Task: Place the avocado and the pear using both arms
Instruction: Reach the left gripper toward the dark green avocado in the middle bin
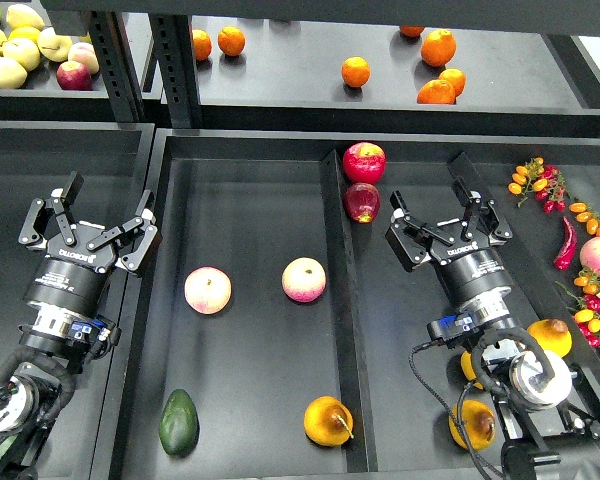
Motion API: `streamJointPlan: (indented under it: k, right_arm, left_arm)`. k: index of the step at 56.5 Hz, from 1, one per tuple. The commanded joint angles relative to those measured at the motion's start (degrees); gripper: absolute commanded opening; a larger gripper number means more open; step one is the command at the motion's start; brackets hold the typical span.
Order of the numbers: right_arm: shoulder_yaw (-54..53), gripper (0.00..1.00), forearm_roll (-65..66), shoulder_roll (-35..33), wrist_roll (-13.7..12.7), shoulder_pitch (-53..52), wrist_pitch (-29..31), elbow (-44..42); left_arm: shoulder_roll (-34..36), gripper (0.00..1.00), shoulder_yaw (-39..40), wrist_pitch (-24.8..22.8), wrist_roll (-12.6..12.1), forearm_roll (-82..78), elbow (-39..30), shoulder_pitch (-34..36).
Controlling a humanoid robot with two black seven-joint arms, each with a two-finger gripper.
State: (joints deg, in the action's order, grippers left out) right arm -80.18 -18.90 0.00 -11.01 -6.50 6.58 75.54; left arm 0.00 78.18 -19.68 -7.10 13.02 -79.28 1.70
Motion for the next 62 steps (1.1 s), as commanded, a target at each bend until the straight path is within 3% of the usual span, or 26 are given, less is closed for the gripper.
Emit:
streamJointPlan:
  k: [1,11,26,62]
  right_arm:
    - [-0.07,1.0,0.09,0.0,0.02,-0.01,0.01,-0.05]
    - [-0.07,1.0,0.09,0.0,0.11,0.08,0.1,-0.05]
    - [-0.15,1.0,0.09,0.0,0.11,0.08,0.1,-0.05]
    - [-0.33,1.0,0.0,0.0,0.11,0.26,0.62,0.04]
  left_arm:
    - [0.0,0.99,-0.05,-0.35,-0.45,-0.02,0.0,0.06]
    - [0.0,0.99,0.04,-1.23,0.16,-0.37,0.0,0.06]
    - [0.0,0.99,1.0,-8.32,-0.37,-0.45,0.09,-0.11]
    - [0.0,0.99,0.39,-8.32,-0.63,-0.37,0.09,-0.91]
